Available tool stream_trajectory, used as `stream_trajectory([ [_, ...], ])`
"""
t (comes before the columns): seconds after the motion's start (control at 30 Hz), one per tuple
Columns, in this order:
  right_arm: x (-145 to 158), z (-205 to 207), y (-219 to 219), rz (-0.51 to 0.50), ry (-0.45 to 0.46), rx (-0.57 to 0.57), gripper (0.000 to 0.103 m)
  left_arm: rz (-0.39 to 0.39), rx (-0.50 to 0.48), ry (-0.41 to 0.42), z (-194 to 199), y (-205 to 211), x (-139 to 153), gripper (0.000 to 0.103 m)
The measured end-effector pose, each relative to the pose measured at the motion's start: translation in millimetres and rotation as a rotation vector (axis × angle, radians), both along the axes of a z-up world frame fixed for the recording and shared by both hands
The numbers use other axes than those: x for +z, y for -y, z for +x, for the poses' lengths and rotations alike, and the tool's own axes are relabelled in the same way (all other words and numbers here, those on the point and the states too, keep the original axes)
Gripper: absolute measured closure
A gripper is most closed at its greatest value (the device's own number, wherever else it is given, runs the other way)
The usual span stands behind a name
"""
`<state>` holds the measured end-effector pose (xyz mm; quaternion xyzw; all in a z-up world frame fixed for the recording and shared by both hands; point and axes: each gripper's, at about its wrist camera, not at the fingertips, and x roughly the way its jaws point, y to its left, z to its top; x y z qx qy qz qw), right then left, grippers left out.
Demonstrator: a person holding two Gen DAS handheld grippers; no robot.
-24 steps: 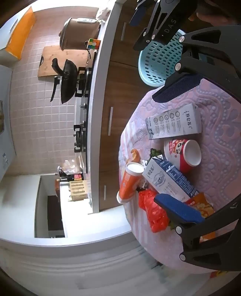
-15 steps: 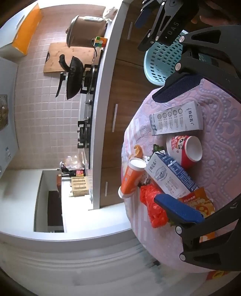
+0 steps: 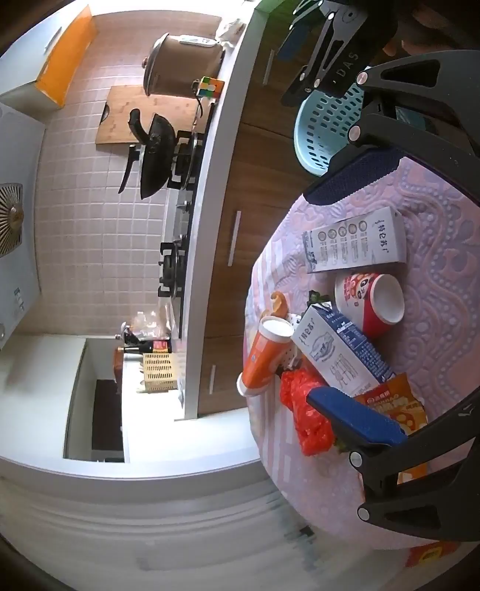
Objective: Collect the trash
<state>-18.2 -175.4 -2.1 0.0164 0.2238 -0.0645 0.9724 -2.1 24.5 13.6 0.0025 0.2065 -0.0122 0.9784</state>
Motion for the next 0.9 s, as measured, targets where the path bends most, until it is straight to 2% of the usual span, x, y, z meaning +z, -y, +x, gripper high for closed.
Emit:
stream_trajectory([
  [0.9,1,-2,-2,-0.001,-0.007,0.003,0.034,-0.025,-0.030,0.021,-13,1,0,0.009],
])
